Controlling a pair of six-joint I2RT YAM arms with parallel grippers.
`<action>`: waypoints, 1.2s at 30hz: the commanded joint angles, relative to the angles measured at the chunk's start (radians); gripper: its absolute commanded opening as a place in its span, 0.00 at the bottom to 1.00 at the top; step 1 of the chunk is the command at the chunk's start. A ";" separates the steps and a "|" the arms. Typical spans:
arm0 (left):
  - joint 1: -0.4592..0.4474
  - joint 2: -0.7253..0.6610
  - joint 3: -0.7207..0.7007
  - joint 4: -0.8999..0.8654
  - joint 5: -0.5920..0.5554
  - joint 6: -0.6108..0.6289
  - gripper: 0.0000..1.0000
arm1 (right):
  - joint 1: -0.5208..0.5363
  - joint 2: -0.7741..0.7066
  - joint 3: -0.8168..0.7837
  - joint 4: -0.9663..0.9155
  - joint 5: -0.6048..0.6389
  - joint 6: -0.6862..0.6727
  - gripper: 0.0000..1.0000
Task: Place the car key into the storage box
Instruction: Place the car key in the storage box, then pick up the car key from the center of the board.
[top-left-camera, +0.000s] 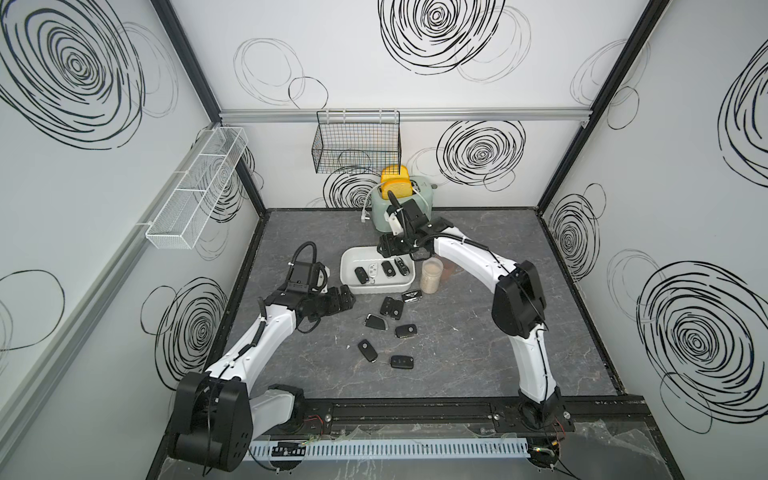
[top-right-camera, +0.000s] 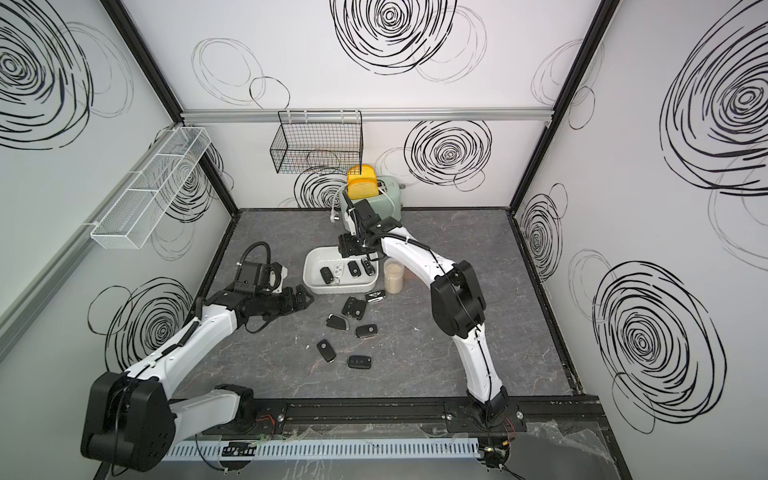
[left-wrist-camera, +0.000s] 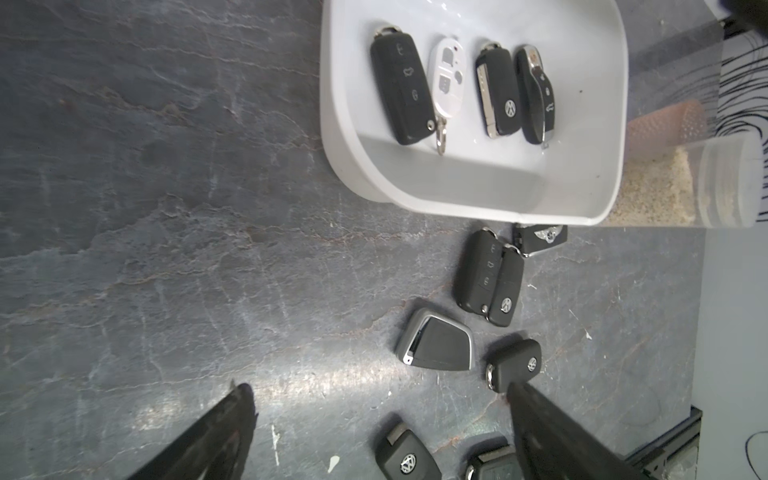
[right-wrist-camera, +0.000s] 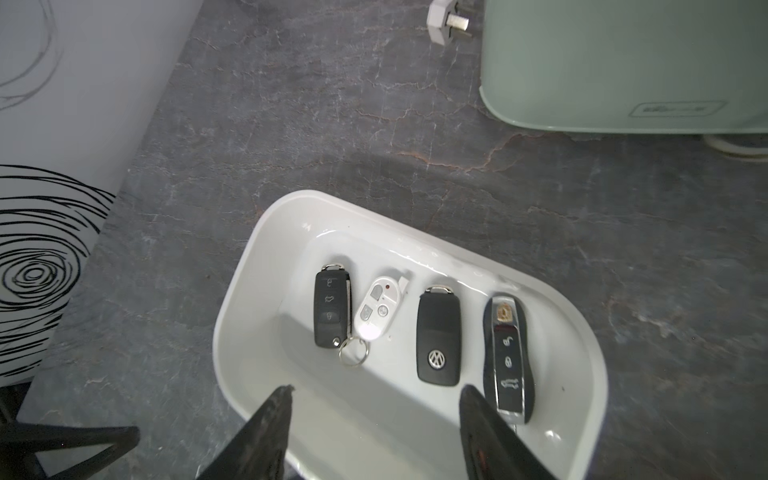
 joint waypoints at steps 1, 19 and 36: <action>-0.045 0.009 0.019 0.020 0.006 0.011 0.98 | 0.024 -0.114 -0.134 0.042 0.014 0.043 0.69; -0.268 -0.024 -0.036 0.023 -0.102 -0.174 0.98 | 0.148 -0.675 -0.847 0.156 0.115 0.259 0.99; -0.596 -0.087 -0.155 -0.034 -0.392 -0.677 0.98 | 0.099 -0.957 -1.101 0.123 0.064 0.150 0.99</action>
